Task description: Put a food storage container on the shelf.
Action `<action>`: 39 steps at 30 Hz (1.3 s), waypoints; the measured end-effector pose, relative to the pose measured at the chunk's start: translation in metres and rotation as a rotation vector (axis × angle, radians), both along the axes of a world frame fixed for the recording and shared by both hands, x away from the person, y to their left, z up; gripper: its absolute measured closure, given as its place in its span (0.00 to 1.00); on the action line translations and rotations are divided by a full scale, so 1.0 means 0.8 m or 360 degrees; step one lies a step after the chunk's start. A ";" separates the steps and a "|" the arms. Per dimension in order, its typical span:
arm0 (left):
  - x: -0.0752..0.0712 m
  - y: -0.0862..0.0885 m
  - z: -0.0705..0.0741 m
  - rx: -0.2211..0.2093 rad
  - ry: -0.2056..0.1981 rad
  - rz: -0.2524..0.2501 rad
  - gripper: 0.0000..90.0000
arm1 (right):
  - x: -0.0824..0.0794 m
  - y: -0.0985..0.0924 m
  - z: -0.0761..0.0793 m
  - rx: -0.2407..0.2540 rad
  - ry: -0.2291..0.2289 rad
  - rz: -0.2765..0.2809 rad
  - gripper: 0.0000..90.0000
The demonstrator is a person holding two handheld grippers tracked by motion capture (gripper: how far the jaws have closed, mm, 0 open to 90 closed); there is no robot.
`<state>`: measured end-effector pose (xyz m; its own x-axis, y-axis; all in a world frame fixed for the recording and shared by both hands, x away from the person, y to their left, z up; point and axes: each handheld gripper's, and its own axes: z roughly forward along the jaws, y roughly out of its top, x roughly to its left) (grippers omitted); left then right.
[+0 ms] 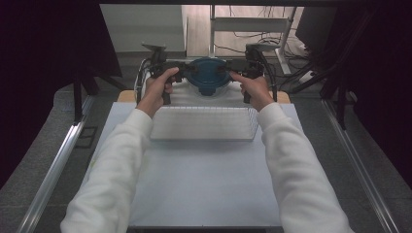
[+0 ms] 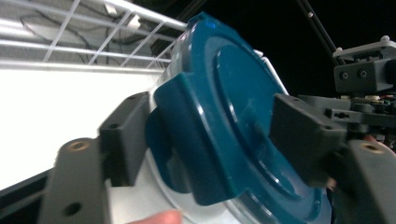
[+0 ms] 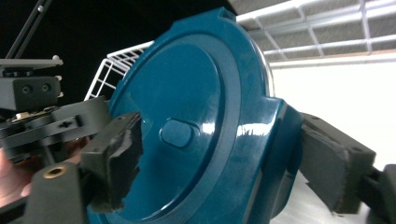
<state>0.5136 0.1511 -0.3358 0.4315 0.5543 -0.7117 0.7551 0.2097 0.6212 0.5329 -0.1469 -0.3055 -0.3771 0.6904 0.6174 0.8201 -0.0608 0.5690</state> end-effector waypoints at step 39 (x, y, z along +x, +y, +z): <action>-0.250 0.013 -0.040 0.0435 -0.0497 -0.0221 0.25 | -0.229 -0.075 -0.039 -0.0274 -0.0722 0.0465 0.28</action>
<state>0.3139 0.1617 -0.3674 0.6864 0.6259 -0.3703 0.5315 -0.0843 0.8428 0.3500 -0.2072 -0.3368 -0.7689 0.5938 0.2369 0.4601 0.2567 0.8499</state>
